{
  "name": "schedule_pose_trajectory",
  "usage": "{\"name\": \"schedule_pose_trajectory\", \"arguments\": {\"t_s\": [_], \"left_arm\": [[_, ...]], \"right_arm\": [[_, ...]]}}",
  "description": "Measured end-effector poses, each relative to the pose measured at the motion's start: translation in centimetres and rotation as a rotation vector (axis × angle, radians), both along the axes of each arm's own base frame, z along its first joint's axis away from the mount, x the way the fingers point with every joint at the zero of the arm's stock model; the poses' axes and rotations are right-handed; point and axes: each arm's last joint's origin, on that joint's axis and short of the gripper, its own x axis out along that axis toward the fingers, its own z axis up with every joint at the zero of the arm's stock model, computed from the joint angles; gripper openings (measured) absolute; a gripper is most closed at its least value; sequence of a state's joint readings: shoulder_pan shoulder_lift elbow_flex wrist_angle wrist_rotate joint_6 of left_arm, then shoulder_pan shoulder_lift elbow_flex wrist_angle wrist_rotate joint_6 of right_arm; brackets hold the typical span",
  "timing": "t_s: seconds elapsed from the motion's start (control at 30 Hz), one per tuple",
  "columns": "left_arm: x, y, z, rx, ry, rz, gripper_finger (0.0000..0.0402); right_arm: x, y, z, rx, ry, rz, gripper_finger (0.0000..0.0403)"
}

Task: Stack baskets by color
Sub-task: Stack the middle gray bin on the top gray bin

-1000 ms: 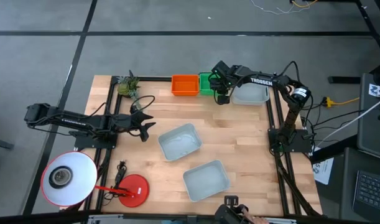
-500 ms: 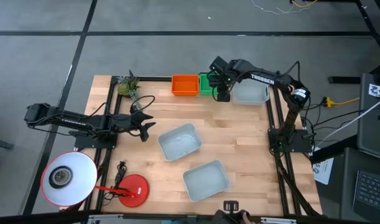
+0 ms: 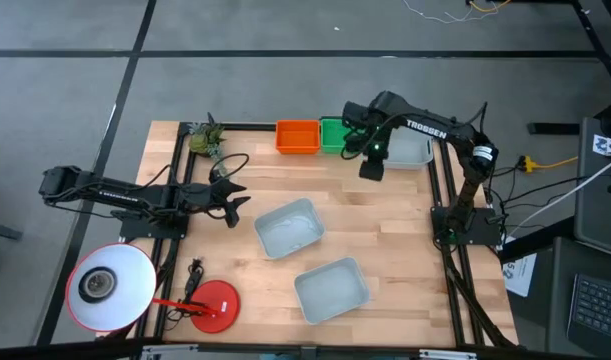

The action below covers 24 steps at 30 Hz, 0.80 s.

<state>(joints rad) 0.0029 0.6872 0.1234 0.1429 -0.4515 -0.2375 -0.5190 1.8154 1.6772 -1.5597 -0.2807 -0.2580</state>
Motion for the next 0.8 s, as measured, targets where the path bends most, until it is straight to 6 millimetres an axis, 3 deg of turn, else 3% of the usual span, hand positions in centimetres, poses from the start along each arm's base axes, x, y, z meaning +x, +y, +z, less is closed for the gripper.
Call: {"name": "schedule_pose_trajectory", "arguments": {"t_s": [0.2, 0.33, 0.47, 0.63, 0.8], "left_arm": [[0.0, -0.3, -0.1, -0.131, -0.041, -0.006, 0.0151], [0.0, -1.1, -0.1, -0.198, -0.025, -0.051, 0.0148], [1.0, -2.3, 2.4, -0.287, -0.016, -0.131, 0.013], [2.7, -3.8, 5.7, -0.307, 0.283, -0.188, 0.0105], [4.3, -5.1, 6.8, -0.531, 0.583, -0.167, 0.0077]], "right_arm": [[-0.7, 3.9, -1.3, 0.087, 0.042, 0.108, 0.0103], [-3.2, 6.3, -1.7, 0.101, 0.07, 0.163, 0.0103], [-5.9, 7.8, -1.7, 0.085, 0.049, 0.169, 0.0103], [-8.0, 8.6, -1.5, 0.021, -0.069, 0.134, 0.0103], [-9.3, 9.1, -1.2, -0.029, -0.18, 0.111, 0.0103]]}}
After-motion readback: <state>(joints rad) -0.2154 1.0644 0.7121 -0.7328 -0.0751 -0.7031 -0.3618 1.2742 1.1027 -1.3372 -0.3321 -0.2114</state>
